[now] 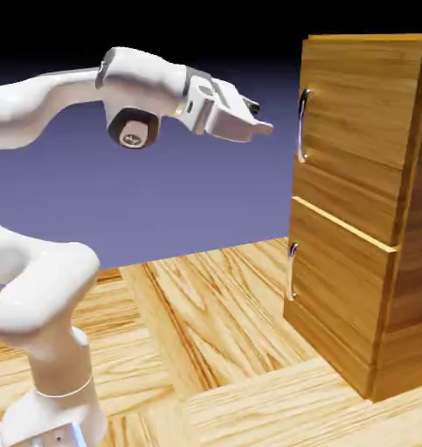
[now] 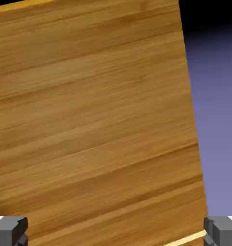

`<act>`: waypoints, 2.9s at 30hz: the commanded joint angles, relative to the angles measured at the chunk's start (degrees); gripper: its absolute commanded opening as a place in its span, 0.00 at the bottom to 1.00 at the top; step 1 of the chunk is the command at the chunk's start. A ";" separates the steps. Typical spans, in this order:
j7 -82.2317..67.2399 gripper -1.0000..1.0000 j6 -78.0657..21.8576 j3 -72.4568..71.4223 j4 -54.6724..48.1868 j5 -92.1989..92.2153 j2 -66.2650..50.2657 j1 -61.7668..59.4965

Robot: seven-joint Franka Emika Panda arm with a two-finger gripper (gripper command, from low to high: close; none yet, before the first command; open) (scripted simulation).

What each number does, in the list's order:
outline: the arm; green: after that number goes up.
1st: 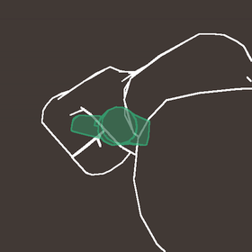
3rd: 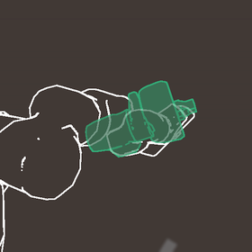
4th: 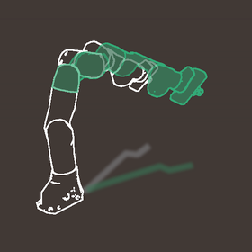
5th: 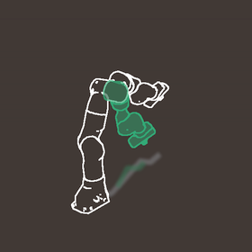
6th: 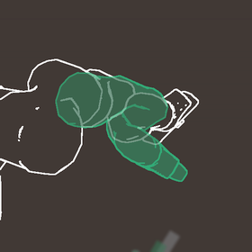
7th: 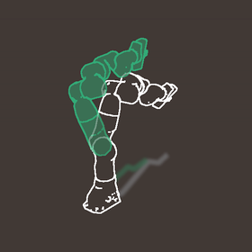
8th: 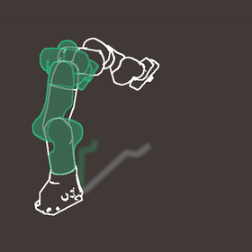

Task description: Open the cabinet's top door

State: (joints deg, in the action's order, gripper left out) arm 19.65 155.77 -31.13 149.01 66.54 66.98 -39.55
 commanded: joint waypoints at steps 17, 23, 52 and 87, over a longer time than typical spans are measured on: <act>-14.52 0.50 -11.62 -19.83 -7.63 42.37 21.86 -25.63; -19.65 0.50 -15.72 -26.82 -10.33 57.32 29.57 -34.67; -46.63 0.00 -59.95 -17.41 7.68 73.45 25.89 -38.19; -95.05 0.00 -127.11 -13.89 -19.11 19.62 -33.98 -77.48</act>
State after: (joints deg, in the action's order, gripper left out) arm -75.42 28.60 -45.01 129.90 86.13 33.00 -117.02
